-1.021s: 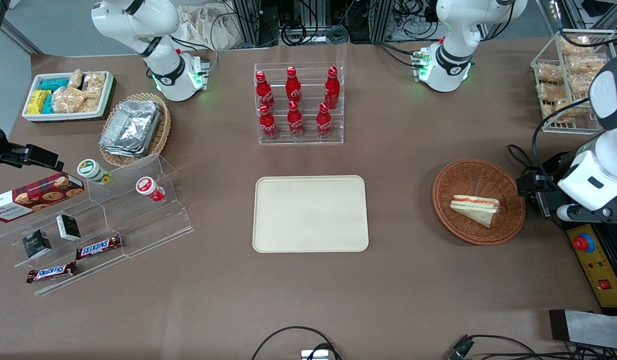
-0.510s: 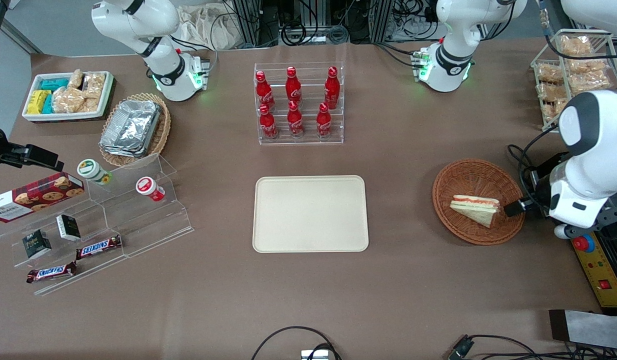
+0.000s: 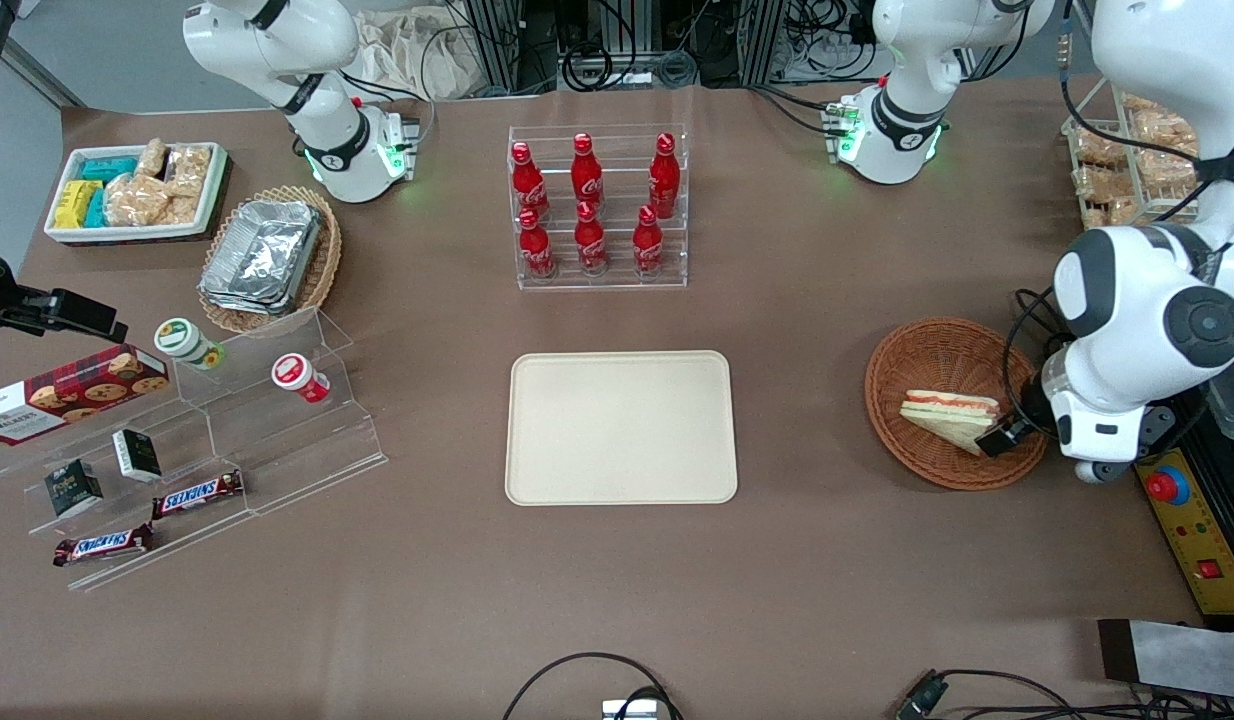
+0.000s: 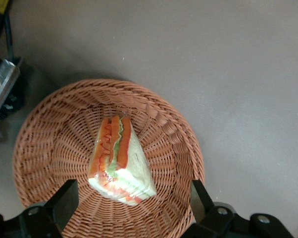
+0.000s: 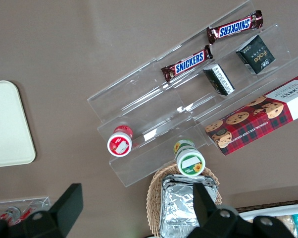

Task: Place sandwich from basket to tray
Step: 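Move the left gripper over the wrapped sandwich in the wicker basket, then lower the open left gripper around the sandwich and close it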

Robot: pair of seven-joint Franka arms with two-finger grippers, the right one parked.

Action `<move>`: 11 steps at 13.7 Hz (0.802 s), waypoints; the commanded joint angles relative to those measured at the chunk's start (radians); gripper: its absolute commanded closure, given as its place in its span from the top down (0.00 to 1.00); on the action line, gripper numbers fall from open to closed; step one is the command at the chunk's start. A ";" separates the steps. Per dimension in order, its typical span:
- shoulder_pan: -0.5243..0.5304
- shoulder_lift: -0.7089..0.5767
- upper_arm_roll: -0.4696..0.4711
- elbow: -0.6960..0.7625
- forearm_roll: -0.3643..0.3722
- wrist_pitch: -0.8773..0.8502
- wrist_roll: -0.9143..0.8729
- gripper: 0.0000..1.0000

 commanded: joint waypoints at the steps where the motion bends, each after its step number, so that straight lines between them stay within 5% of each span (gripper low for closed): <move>1: 0.003 0.023 -0.002 -0.037 -0.007 0.069 -0.038 1.00; 11: 0.006 0.025 0.012 -0.152 -0.009 0.196 -0.056 1.00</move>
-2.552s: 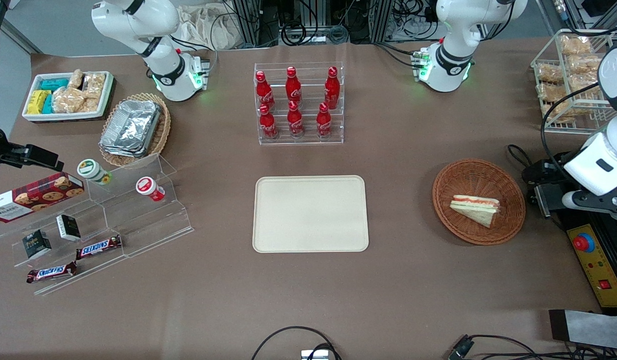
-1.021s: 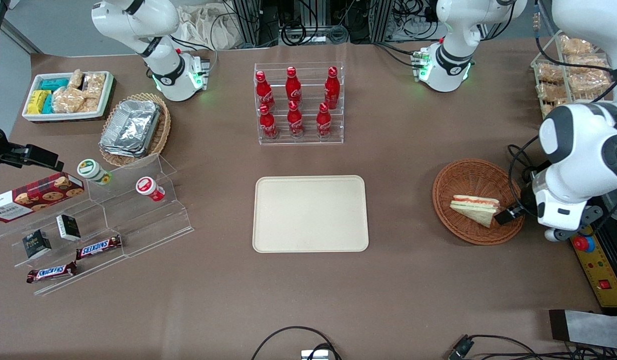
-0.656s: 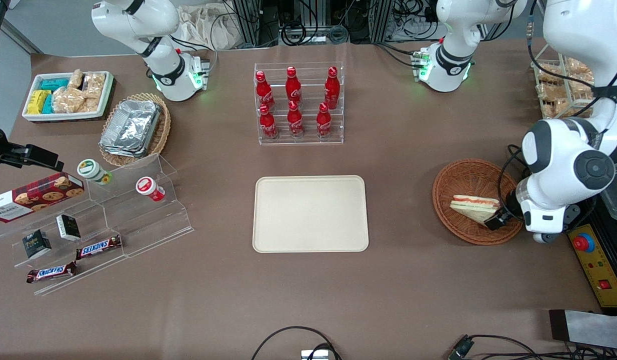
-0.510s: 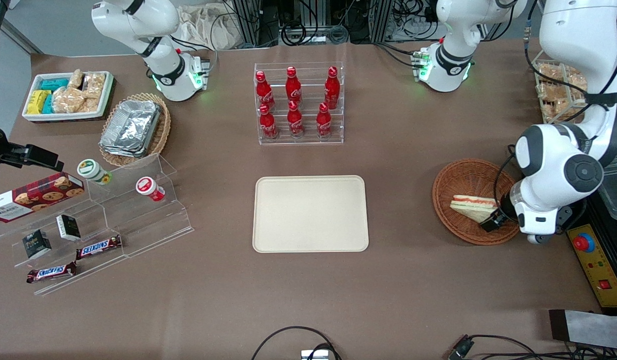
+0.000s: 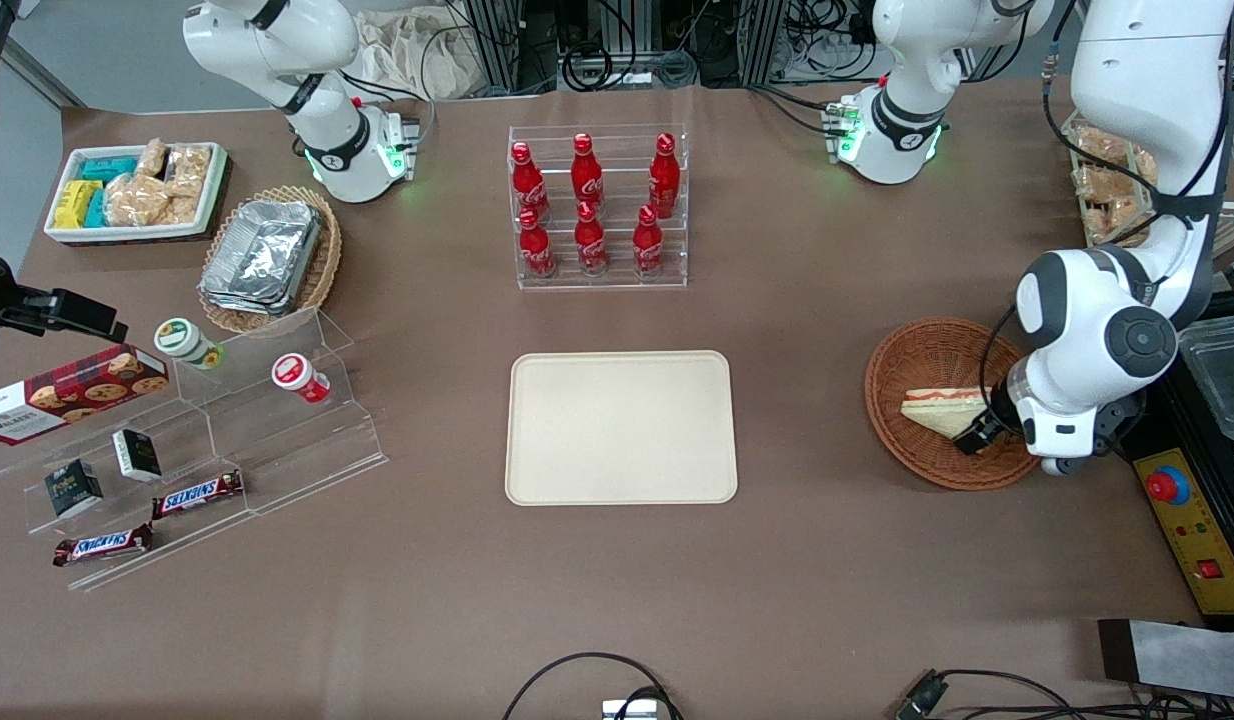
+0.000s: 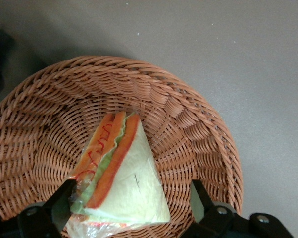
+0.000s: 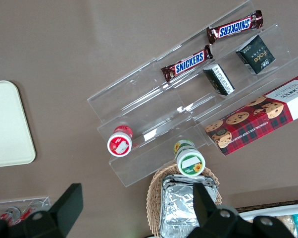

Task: Place sandwich from basket to tray
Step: 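Lower the open left gripper around the sandwich and close it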

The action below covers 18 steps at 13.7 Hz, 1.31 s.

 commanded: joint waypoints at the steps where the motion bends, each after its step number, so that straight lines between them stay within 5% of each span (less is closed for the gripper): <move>1: -0.001 -0.020 -0.001 -0.004 -0.008 0.015 -0.034 1.00; 8: -0.001 -0.037 0.003 0.066 0.011 -0.166 -0.099 1.00; 16: -0.004 0.055 0.025 -0.013 0.001 0.052 -0.159 1.00; 18: -0.015 0.056 0.022 -0.010 0.001 0.052 -0.159 0.75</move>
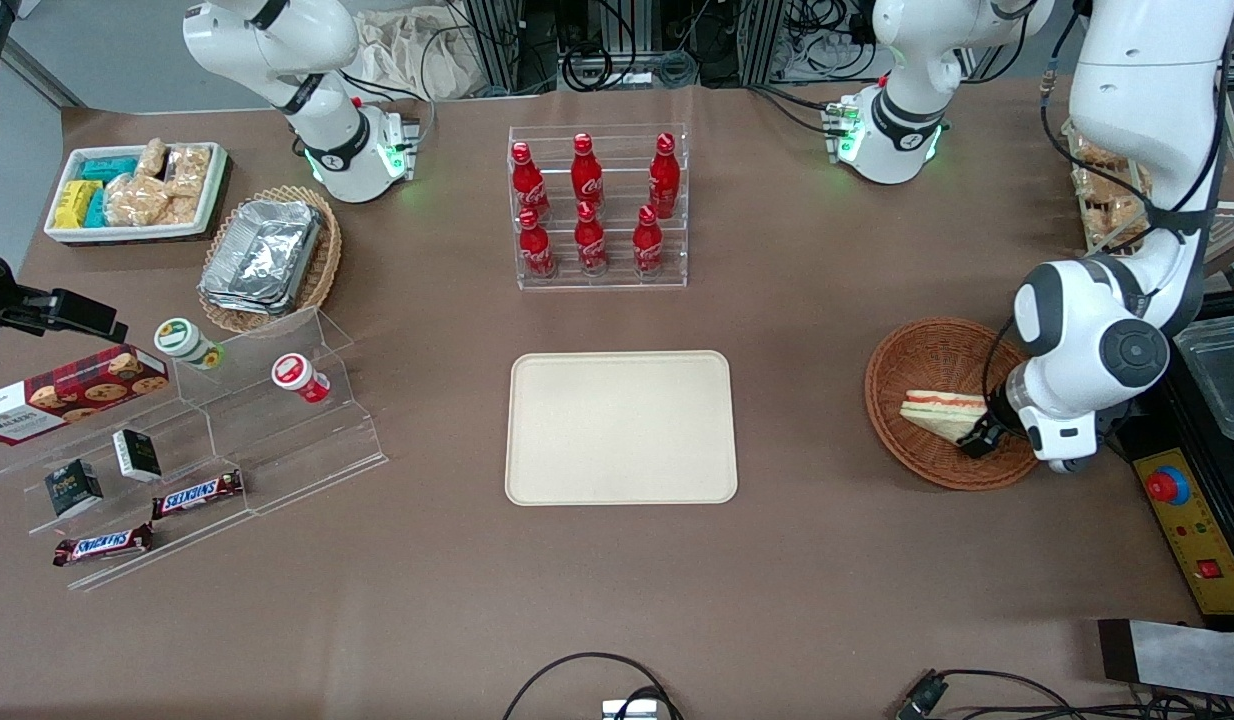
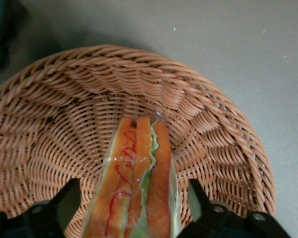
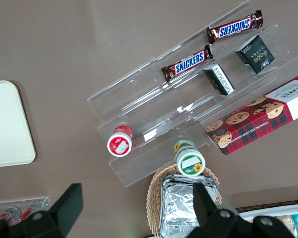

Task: Place sandwich from basket to tray
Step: 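Lower the open left gripper around the sandwich and close it, then lift the sandwich out of the basket with the left gripper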

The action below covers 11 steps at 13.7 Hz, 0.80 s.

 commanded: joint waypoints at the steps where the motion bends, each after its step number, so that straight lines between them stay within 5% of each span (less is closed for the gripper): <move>1: -0.013 -0.001 -0.003 0.003 0.004 0.010 -0.024 0.50; 2: -0.013 -0.001 -0.003 0.006 0.004 0.004 -0.021 0.30; 3: -0.014 -0.001 -0.003 0.003 0.010 0.002 -0.015 0.00; 6: -0.014 -0.024 -0.004 0.035 0.009 -0.031 -0.007 0.00; 11: -0.014 -0.030 -0.044 0.421 0.000 -0.508 0.120 0.00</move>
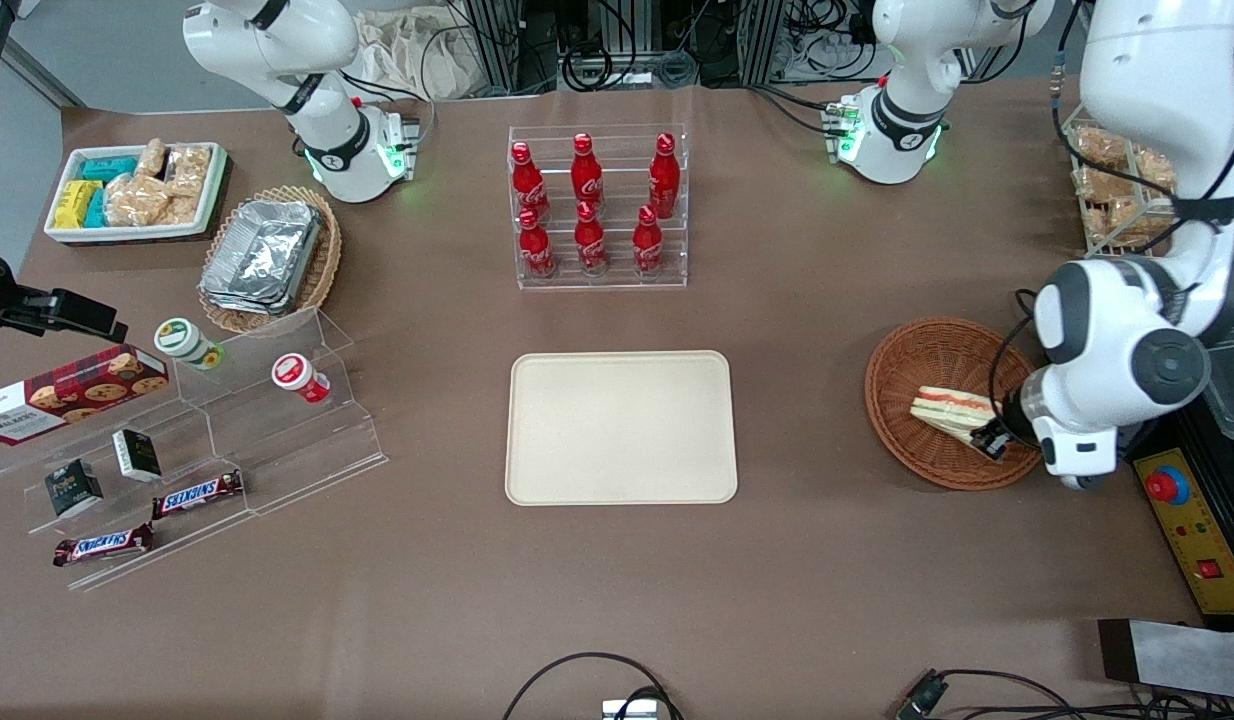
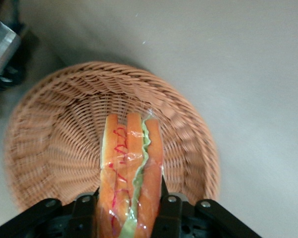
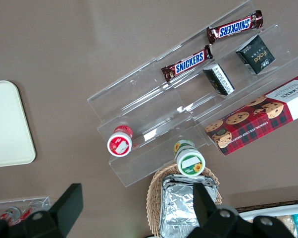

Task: Place sandwich from basket to tray
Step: 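Lift the sandwich out of the basket with the left gripper, then carry the sandwich over the cream tray and lower it onto it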

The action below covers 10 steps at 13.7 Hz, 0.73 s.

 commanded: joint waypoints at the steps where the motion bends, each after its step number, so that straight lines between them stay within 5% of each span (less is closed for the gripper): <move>1: -0.005 0.004 -0.034 0.221 -0.003 -0.197 0.098 0.00; 6: -0.020 0.079 -0.288 0.366 0.004 -0.218 0.268 0.00; 10: -0.212 0.194 -0.315 0.386 0.008 -0.126 0.210 0.00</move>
